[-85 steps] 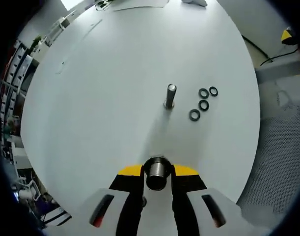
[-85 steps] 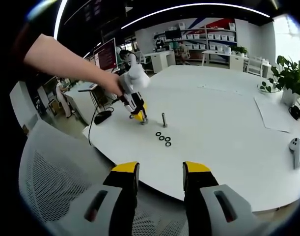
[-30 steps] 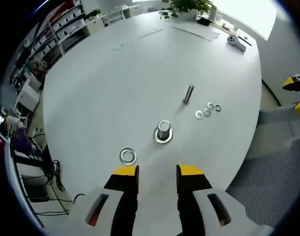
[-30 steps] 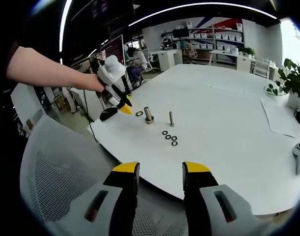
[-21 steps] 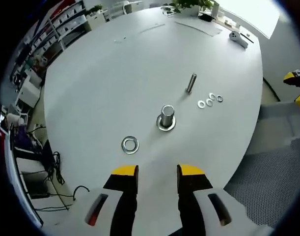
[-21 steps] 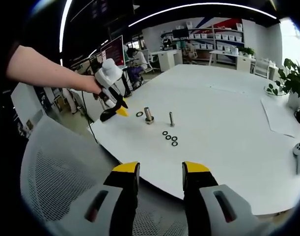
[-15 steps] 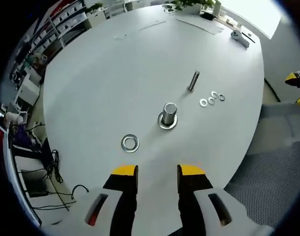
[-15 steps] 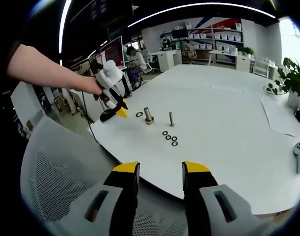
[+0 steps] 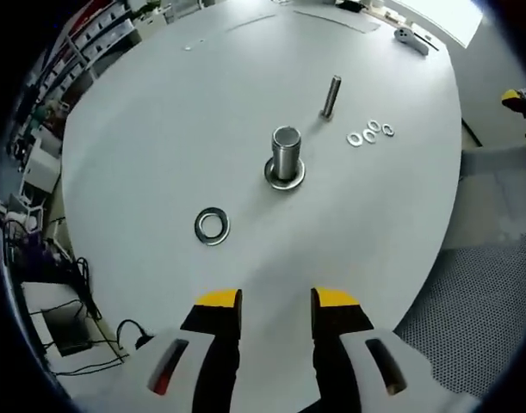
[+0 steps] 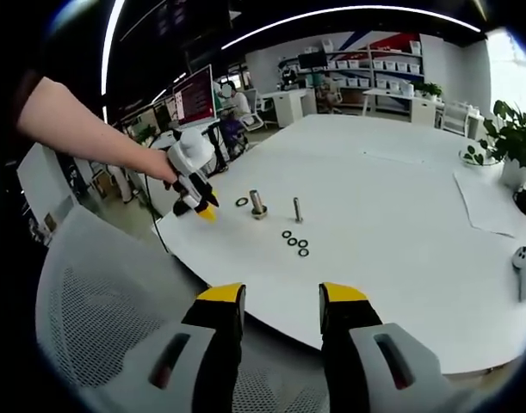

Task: Place the washer onto the threaded stud by aligning its center hole with the stud, sliding it down to the base, and recovering from edge contact or off-axis alignment until the washer reaches the visible bottom stop.

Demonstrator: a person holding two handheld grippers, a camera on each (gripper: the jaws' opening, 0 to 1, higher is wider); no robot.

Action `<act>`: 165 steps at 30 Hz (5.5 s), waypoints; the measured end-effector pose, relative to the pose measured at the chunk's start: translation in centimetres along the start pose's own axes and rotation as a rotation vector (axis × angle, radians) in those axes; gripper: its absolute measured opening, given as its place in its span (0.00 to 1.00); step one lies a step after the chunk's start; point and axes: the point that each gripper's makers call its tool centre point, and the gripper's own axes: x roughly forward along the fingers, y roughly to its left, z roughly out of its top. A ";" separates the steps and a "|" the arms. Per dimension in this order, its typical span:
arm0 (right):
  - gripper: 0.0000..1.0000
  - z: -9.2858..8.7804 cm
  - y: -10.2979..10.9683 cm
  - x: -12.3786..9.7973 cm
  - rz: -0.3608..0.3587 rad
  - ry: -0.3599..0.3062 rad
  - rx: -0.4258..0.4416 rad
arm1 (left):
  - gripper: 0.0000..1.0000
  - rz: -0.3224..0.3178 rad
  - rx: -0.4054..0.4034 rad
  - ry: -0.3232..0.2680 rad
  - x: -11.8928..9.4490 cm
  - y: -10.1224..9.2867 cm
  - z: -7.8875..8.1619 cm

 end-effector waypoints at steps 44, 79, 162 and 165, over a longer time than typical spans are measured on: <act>0.38 -0.5 -1.7 0.0 -0.079 0.022 0.034 | 0.30 0.008 -0.090 -0.048 3.9 7.4 4.4; 0.37 -0.5 -1.9 0.0 -0.095 0.026 0.039 | 0.24 -0.039 0.144 0.090 3.6 6.2 4.2; 0.36 0.5 -0.9 -0.1 -0.033 -0.027 0.048 | 0.19 -0.016 0.286 0.022 -2.3 0.1 11.0; 0.35 0.6 -0.9 -0.1 -0.035 -0.028 0.049 | 0.19 -0.022 0.293 0.023 -2.5 -0.6 11.0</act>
